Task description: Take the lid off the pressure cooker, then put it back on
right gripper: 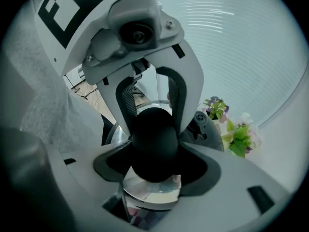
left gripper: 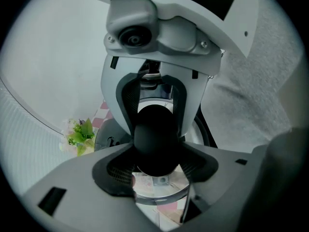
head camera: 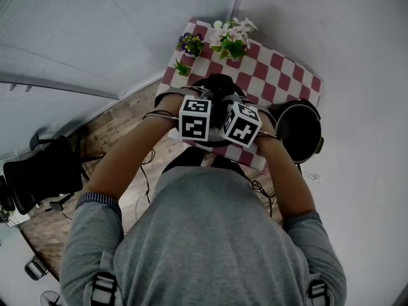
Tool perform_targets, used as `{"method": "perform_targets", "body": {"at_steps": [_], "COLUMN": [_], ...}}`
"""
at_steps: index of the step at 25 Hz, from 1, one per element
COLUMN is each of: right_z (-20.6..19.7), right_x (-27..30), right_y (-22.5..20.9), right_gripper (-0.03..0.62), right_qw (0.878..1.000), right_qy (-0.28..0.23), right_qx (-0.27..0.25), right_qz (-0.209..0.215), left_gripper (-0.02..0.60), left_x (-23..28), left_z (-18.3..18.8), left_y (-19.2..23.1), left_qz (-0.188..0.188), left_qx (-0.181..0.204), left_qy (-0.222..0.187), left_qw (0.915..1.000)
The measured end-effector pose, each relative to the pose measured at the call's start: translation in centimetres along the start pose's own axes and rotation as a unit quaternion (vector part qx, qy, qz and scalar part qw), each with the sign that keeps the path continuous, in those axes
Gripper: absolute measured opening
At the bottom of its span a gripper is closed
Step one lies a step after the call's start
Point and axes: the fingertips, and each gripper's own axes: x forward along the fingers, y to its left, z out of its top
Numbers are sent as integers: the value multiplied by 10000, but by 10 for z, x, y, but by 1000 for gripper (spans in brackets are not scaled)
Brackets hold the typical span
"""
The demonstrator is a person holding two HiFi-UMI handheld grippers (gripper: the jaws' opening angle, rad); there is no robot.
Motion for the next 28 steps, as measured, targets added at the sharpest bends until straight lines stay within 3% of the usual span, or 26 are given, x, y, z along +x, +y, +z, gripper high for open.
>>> {"method": "perform_targets", "body": {"at_steps": [28], "right_z": [-61], "right_x": [141], "right_y": [-4], "right_gripper": [296], "right_qw": [9988], "right_qy": [310], "right_qx": [376], "right_qz": [46], "left_gripper": [299], "left_x": [142], "left_z": [-71], "left_y": [-9], "left_qz": [-283], "left_qx": [91], "left_qy": [207], "left_qw": [9993]}}
